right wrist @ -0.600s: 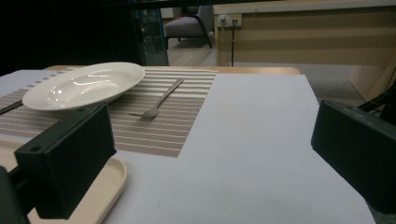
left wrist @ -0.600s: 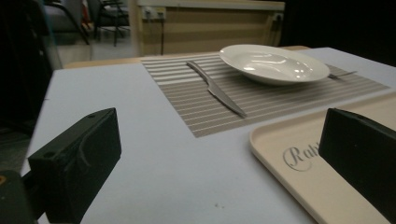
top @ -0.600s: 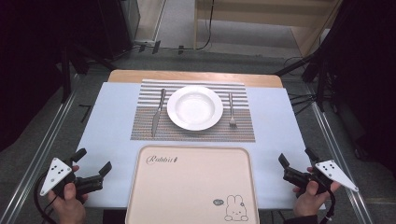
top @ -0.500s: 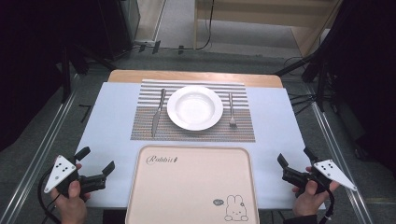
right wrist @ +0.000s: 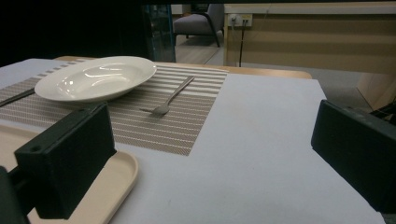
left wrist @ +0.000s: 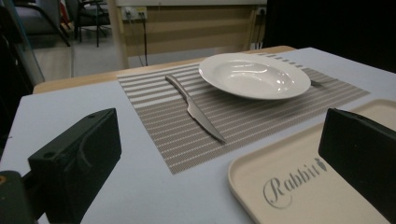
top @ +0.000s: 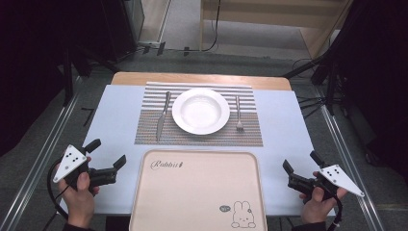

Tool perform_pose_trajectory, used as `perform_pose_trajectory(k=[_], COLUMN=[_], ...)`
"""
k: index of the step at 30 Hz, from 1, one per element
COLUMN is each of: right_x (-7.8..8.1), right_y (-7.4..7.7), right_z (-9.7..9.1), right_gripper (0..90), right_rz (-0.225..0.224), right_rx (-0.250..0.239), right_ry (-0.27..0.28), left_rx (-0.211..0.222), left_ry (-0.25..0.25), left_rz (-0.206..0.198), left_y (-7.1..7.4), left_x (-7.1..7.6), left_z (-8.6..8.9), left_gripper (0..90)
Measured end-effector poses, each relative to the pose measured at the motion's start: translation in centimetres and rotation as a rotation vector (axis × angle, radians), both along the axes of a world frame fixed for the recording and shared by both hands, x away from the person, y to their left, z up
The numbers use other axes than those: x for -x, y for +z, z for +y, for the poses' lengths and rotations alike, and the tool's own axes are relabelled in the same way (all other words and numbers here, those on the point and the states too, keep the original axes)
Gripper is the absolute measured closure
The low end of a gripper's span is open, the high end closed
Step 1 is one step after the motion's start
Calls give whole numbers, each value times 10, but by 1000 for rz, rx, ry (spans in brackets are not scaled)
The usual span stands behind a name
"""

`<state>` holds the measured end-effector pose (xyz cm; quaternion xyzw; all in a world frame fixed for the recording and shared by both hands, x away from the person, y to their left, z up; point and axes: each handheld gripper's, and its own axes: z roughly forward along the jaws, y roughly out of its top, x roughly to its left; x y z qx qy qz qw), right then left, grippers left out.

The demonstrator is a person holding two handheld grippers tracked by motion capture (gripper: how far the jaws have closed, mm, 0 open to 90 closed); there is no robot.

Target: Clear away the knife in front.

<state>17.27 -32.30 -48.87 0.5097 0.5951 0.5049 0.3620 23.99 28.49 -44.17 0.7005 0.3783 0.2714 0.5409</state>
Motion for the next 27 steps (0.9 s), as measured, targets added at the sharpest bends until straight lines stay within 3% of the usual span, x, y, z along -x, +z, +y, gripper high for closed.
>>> perform_pose_trajectory(k=[12, 27], right_x=[2, 2], right_y=[1, 1], right_z=[3, 9], right_gripper=[0, 0], right_rz=[-3, 1], right_rx=[19, 36], right_ry=[14, 41], left_rx=[-28, -46], left_ry=[-10, -30], left_rz=[6, 11], left_y=[12, 22], left_x=[-24, -48], left_z=[-25, -44], left_gripper=[0, 0])
